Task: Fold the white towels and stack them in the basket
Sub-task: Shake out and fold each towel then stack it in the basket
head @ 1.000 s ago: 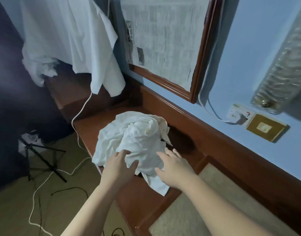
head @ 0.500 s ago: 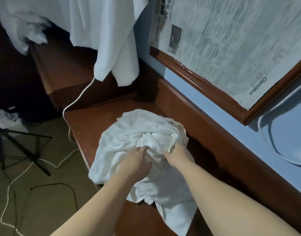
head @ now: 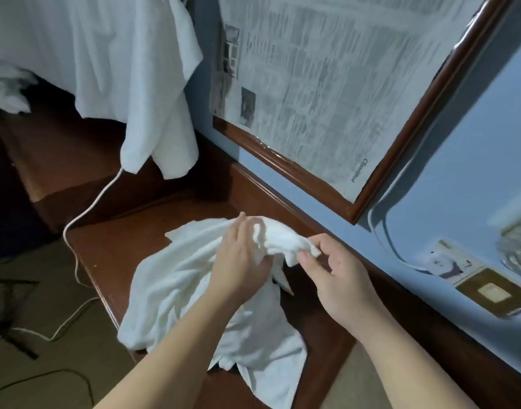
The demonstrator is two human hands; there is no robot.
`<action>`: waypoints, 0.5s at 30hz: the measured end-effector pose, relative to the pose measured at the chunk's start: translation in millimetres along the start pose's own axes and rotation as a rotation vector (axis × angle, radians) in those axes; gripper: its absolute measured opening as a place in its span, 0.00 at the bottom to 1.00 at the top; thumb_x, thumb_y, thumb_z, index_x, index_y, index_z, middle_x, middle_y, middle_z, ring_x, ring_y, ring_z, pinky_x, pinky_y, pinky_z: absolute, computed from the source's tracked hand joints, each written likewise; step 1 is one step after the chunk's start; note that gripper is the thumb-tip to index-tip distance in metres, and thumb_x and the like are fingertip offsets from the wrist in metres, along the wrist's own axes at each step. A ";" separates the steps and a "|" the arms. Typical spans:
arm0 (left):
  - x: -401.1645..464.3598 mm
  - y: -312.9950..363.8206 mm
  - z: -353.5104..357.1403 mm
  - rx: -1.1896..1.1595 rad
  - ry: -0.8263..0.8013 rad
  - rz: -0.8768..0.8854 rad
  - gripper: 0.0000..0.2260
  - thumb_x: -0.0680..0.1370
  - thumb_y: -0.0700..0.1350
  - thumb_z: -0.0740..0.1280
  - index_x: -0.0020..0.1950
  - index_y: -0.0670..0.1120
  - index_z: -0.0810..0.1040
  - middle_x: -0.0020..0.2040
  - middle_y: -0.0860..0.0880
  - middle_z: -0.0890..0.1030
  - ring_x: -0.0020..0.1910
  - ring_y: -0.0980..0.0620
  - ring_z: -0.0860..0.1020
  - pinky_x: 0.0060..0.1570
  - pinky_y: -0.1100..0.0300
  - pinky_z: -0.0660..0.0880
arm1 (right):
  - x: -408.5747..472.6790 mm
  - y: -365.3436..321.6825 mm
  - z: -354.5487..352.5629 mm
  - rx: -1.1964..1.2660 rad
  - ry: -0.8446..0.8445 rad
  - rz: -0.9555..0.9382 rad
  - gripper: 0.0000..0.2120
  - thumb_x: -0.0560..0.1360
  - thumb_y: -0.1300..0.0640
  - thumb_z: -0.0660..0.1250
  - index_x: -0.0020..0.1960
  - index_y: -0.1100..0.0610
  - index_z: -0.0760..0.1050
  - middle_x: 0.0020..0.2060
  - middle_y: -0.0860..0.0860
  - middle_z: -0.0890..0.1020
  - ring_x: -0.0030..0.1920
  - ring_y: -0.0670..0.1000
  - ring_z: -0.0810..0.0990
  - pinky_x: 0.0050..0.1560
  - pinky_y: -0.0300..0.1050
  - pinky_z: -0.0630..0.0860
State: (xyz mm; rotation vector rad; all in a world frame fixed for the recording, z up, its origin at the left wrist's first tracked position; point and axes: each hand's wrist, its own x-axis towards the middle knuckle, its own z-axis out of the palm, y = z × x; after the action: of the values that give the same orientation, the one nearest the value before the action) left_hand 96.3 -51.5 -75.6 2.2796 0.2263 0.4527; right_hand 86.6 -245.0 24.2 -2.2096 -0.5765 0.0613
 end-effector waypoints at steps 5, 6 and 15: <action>-7.6 103.4 -39.0 -0.026 -0.051 0.149 0.23 0.69 0.64 0.77 0.58 0.65 0.70 0.54 0.61 0.78 0.57 0.54 0.75 0.48 0.56 0.75 | -61.4 -58.5 -128.4 0.016 0.240 -0.079 0.04 0.82 0.51 0.67 0.50 0.46 0.80 0.40 0.45 0.83 0.43 0.48 0.81 0.45 0.40 0.78; -15.6 127.4 -45.8 -0.050 -0.069 0.187 0.21 0.68 0.65 0.78 0.52 0.64 0.70 0.48 0.61 0.78 0.50 0.57 0.76 0.42 0.59 0.73 | -73.6 -65.3 -152.0 0.022 0.279 -0.089 0.03 0.82 0.51 0.68 0.50 0.47 0.80 0.40 0.47 0.83 0.44 0.51 0.83 0.50 0.47 0.80; -154.0 343.2 -97.6 -0.286 0.171 0.670 0.11 0.83 0.61 0.61 0.54 0.56 0.75 0.42 0.60 0.79 0.42 0.61 0.78 0.35 0.67 0.71 | -230.3 -157.2 -345.0 0.069 0.669 -0.156 0.05 0.75 0.53 0.69 0.46 0.53 0.83 0.42 0.53 0.87 0.46 0.56 0.88 0.50 0.58 0.86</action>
State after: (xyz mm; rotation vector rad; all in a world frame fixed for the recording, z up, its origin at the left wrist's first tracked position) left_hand -76.6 -264.0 200.0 1.9891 -0.5079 0.9556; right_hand -98.8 -504.8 332.3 -1.9472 -0.3533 -0.7011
